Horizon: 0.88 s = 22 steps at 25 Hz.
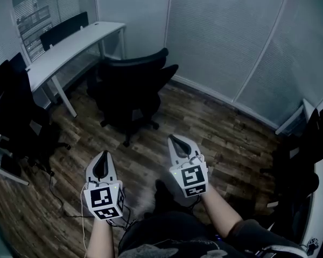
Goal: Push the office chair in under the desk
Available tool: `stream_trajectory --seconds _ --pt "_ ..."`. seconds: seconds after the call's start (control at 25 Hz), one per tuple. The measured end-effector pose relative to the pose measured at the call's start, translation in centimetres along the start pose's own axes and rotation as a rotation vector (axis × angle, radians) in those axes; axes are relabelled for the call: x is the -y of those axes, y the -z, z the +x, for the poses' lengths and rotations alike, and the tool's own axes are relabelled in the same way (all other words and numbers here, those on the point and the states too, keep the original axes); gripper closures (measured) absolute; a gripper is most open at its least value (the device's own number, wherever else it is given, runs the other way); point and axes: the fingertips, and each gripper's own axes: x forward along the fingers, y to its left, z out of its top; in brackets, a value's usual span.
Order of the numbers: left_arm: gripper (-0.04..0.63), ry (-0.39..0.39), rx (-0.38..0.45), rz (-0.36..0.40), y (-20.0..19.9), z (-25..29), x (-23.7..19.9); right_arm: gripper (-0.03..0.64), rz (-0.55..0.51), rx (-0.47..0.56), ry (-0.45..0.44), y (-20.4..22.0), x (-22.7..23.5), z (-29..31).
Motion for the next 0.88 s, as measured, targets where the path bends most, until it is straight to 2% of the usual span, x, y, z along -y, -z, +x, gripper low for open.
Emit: stream_trajectory --seconds 0.12,0.32,0.52,0.64,0.88 --pt "0.581 0.012 -0.013 0.0 0.4 0.7 -0.5 0.594 0.035 0.01 -0.009 -0.3 -0.1 0.7" --pt "0.58 0.059 -0.041 -0.084 1.2 1.8 -1.2 0.593 0.085 0.0 0.026 -0.1 1.1 1.2" --pt "0.58 0.05 -0.067 -0.011 1.4 3.6 -1.6 0.592 0.055 -0.012 0.11 0.6 3.9 2.3" --pt "0.58 0.051 -0.072 -0.003 1.3 4.6 -1.8 0.592 0.057 -0.013 0.181 0.9 5.8 3.1" --pt "0.578 0.021 -0.076 0.015 1.2 8.3 -3.1 0.592 0.064 -0.021 0.151 1.8 7.2 6.9"
